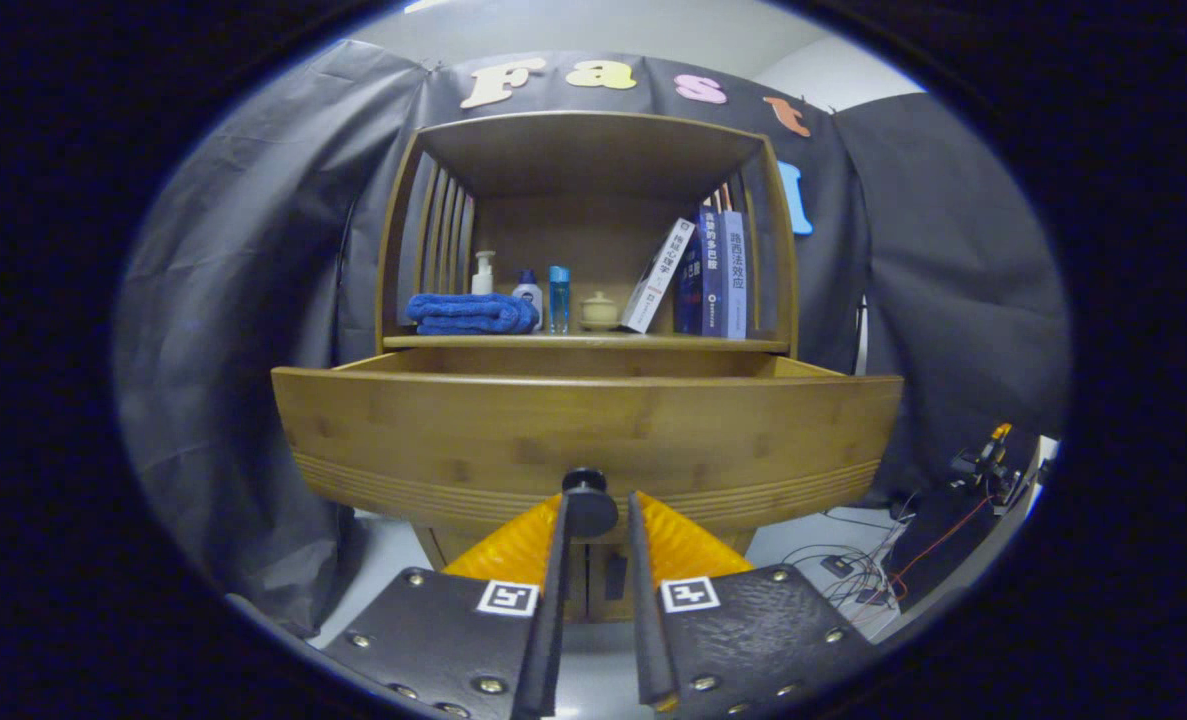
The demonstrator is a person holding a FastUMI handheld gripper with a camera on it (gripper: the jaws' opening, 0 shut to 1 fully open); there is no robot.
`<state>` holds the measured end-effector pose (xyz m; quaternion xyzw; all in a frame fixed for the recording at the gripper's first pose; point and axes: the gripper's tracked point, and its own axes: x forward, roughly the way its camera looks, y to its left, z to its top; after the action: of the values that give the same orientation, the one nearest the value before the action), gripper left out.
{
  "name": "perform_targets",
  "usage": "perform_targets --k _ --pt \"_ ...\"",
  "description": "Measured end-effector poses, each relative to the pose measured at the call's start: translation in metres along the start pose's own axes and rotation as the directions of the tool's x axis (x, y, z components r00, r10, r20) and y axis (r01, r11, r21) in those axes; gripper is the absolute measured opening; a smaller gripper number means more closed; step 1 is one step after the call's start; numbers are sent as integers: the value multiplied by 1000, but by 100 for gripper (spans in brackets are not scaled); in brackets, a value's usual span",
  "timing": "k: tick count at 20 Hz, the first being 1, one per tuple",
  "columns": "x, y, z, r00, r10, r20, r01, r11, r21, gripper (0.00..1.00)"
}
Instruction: Pull open the drawer, take out the items inside it, and place them on the countertop above the cabinet.
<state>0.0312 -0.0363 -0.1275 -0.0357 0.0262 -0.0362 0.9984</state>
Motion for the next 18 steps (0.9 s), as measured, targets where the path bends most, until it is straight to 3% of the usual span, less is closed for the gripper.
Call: perform_targets --k 1,6,11,18 --pt "3 -1 0 1000 -9 -7 9 1000 11 32" --pt "17 5 -3 1000 14 -14 -13 1000 19 66" --pt "19 12 -6 999 36 -16 -36 998 42 67" --pt "13 15 0 999 26 33 -24 998 -53 66"
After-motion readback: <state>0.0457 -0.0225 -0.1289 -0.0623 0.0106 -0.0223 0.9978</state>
